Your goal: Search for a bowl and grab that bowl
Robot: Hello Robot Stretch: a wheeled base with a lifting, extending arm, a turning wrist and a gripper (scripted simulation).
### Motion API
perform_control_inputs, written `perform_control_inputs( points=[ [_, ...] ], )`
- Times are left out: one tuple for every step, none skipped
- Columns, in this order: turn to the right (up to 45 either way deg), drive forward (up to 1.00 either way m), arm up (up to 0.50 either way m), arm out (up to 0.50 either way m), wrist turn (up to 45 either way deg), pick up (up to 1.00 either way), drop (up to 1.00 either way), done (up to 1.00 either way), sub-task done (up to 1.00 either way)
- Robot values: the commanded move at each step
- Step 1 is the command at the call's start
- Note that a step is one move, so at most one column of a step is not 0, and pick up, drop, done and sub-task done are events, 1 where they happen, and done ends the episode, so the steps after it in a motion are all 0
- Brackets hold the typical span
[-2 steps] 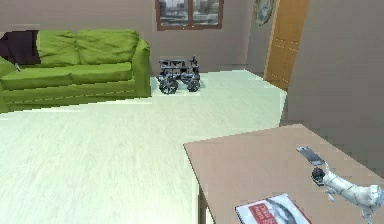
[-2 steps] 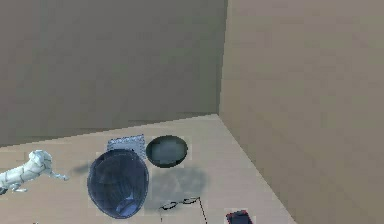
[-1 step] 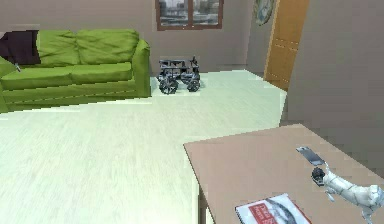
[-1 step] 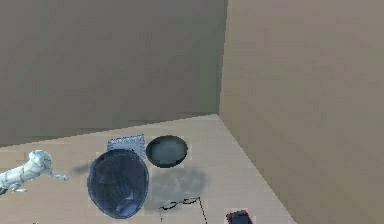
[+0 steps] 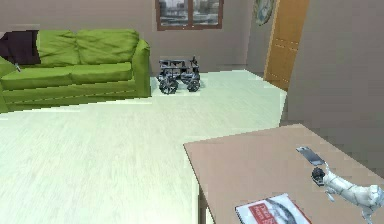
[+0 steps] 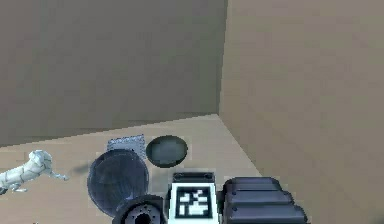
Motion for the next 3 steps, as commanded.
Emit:
perform_control_inputs(
  points=[
    [0.0, 0.00, 0.00, 0.36, 0.0, 0.00, 0.00, 0.00, 0.00],
    [0.0, 0.00, 0.00, 0.00, 45.0, 0.00, 0.00, 0.00, 0.00],
    [0.0, 0.00, 0.00, 0.00, 45.0, 0.00, 0.00, 0.00, 0.00]
  ],
)
